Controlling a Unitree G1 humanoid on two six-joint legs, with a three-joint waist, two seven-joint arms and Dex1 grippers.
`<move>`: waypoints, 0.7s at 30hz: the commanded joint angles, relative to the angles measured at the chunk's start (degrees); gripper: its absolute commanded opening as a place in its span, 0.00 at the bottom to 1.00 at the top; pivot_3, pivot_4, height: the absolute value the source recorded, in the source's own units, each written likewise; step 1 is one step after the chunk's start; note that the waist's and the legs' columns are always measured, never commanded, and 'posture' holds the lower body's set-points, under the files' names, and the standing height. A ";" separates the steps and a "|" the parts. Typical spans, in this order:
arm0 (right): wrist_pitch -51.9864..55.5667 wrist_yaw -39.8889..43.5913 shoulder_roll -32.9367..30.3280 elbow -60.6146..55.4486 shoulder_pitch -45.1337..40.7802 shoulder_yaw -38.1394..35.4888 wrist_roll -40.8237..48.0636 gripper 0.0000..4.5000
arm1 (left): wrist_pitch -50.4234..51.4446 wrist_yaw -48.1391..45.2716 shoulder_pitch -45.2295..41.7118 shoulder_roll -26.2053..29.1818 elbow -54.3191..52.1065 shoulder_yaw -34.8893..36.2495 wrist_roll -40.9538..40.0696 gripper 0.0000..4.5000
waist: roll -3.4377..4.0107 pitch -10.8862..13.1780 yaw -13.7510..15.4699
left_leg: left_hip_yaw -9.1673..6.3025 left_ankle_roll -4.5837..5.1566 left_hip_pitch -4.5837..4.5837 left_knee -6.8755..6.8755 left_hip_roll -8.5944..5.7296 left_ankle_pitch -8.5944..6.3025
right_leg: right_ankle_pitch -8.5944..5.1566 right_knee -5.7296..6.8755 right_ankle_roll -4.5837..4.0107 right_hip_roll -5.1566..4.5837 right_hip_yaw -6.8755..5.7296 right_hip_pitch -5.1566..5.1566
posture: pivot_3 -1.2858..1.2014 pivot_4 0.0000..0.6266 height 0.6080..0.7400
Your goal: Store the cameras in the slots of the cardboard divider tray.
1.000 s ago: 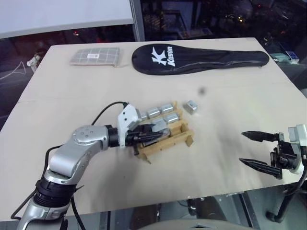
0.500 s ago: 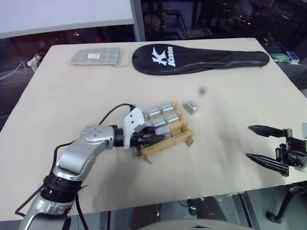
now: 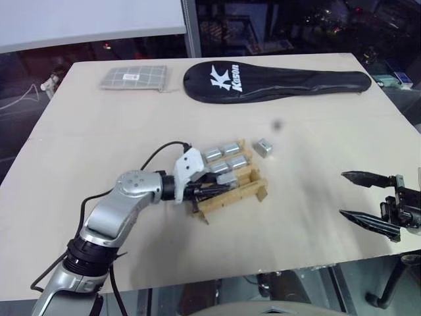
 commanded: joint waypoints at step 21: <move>0.16 -10.65 2.14 2.02 -7.00 6.91 -11.60 1.00 | 20.63 1.75 -9.30 4.62 -12.96 19.81 -22.95 0.99 | -0.02 0.02 -0.90 | -0.13 0.00 -0.01 0.02 0.03 0.00 | 0.01 0.03 0.01 0.01 0.00 -0.03 | 0.52 0.24 1.00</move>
